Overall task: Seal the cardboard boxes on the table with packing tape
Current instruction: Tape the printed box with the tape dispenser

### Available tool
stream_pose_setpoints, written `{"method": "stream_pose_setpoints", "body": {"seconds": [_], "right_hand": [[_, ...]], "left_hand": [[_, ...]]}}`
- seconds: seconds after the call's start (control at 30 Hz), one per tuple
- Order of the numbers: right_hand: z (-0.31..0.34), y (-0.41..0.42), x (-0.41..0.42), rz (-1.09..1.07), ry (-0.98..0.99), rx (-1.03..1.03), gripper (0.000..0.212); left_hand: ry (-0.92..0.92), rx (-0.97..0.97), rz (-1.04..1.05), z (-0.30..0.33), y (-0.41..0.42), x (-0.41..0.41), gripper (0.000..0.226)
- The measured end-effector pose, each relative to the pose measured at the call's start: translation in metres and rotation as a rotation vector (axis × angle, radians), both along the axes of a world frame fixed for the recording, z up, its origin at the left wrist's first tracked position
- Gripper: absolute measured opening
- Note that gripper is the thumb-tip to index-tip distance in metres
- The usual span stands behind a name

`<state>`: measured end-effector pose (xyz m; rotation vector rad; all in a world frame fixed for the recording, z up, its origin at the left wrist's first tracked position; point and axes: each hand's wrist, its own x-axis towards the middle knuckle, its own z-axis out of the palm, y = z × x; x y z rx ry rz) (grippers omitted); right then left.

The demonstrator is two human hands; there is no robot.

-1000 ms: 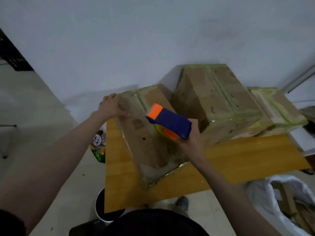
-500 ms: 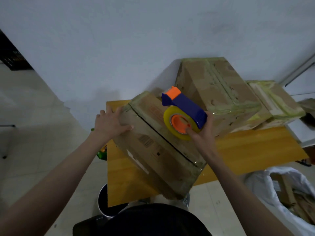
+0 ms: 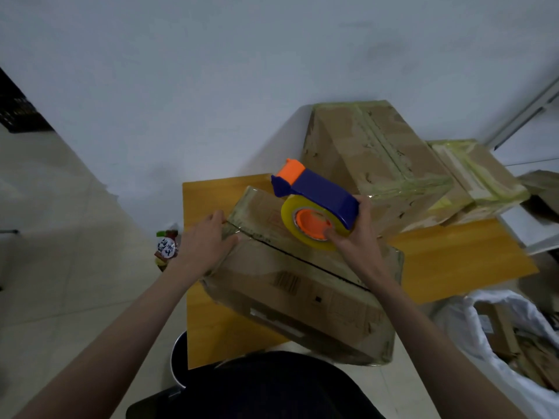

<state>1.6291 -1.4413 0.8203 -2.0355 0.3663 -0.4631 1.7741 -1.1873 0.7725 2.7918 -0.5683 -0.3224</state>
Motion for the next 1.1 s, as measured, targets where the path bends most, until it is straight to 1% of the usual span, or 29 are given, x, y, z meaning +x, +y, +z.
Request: {"method": "stream_pose_setpoints", "body": {"seconds": [0.07, 0.13, 0.23, 0.3, 0.37, 0.43, 0.47, 0.5, 0.53, 0.57, 0.63, 0.7, 0.77, 0.83, 0.9, 0.97, 1.1], "right_hand": [[0.0, -0.001, -0.005, -0.002, 0.0, -0.008, 0.055], [-0.001, -0.002, -0.008, -0.007, -0.004, -0.011, 0.055], [0.001, -0.003, -0.011, -0.016, -0.001, -0.003, 0.055], [0.002, -0.003, -0.011, -0.008, 0.005, 0.004, 0.056], [0.004, -0.002, -0.011, 0.013, 0.005, -0.005, 0.056], [0.006, 0.001, -0.011, 0.043, 0.003, -0.033, 0.055], [0.007, 0.002, -0.011, 0.059, 0.002, -0.045, 0.054], [0.008, 0.004, -0.011, 0.074, 0.002, -0.052, 0.053], [0.008, 0.006, -0.012, 0.084, 0.003, -0.059, 0.053], [0.008, 0.007, -0.012, 0.093, 0.003, -0.069, 0.052], [0.009, 0.01, -0.012, 0.104, 0.003, -0.096, 0.051], [0.009, 0.012, -0.011, 0.116, -0.001, -0.114, 0.051], [0.008, 0.015, -0.011, 0.128, -0.007, -0.125, 0.052], [0.007, 0.018, -0.01, 0.137, -0.01, -0.13, 0.054], [0.006, 0.02, -0.009, 0.147, -0.011, -0.123, 0.055], [0.006, 0.022, -0.009, 0.155, -0.012, -0.132, 0.056], [0.008, 0.024, -0.009, 0.162, -0.005, -0.166, 0.057]], "left_hand": [[0.002, -0.085, 0.014, -0.003, -0.002, -0.001, 0.048], [-0.002, -0.124, 0.04, -0.005, -0.003, -0.002, 0.048], [0.0, -0.178, 0.083, -0.006, -0.002, -0.002, 0.038], [0.035, -0.193, 0.109, -0.006, -0.001, -0.002, 0.033], [0.077, -0.199, 0.123, -0.004, -0.001, -0.002, 0.035], [0.077, -0.199, 0.117, 0.001, -0.003, -0.002, 0.039], [0.067, -0.228, 0.107, 0.006, -0.005, -0.002, 0.041], [0.066, -0.3, 0.097, 0.013, -0.007, -0.002, 0.039], [0.091, -0.421, 0.103, 0.024, -0.01, -0.003, 0.034], [0.163, -0.559, 0.124, 0.035, -0.012, -0.005, 0.031], [0.351, -0.826, 0.191, 0.054, -0.015, -0.009, 0.035], [0.461, -0.957, 0.249, 0.066, -0.015, -0.01, 0.041], [0.557, -0.996, 0.28, 0.075, -0.014, -0.009, 0.048], [0.659, -0.997, 0.281, 0.081, -0.014, -0.007, 0.048], [0.726, -0.986, 0.276, 0.084, -0.013, -0.005, 0.037], [0.755, -0.991, 0.296, 0.083, -0.011, -0.003, 0.024], [0.742, -1.011, 0.343, 0.081, -0.01, 0.003, 0.014]]}}
